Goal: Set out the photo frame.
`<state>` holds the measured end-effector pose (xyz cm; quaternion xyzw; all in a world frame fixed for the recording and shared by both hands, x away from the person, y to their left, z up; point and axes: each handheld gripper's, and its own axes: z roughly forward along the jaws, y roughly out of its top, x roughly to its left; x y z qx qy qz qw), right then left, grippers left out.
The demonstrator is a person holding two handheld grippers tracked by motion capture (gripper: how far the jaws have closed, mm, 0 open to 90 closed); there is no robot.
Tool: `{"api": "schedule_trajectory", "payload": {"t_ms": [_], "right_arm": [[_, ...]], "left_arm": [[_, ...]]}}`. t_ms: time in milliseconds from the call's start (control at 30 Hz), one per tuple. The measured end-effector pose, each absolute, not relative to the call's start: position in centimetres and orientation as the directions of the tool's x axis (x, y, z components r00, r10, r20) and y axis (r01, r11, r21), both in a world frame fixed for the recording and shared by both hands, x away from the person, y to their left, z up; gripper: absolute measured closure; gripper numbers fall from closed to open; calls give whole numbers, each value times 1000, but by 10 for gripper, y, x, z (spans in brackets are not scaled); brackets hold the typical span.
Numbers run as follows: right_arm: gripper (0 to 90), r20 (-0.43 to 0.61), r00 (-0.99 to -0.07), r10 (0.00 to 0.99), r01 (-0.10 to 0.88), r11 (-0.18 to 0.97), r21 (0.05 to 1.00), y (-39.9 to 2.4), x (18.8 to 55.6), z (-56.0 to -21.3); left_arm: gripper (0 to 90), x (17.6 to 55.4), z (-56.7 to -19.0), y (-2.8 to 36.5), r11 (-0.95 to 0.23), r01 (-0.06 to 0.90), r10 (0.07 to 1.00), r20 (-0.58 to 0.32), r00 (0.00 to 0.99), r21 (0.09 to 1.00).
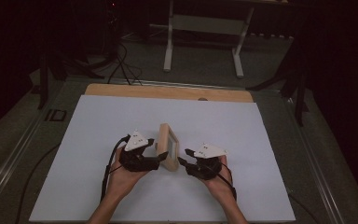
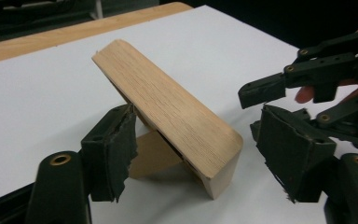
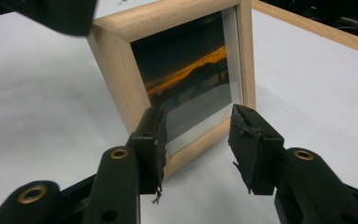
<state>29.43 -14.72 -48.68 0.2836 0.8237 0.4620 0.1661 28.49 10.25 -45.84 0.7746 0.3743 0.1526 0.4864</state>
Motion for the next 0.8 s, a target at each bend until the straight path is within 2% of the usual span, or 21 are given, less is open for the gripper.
{"api": "schedule_trajectory", "payload": {"t_ms": [500,800], "right_arm": [[558,-11,-786,619,315,415,853,-147,294,-487],[559,-9,-782,623,315,408,857,-149,295,-486]], "left_arm": [[266,293,-469,88,-252,463,752,-130,647,850],[297,297,-473,84,-261,488,765,-130,631,833]]}}
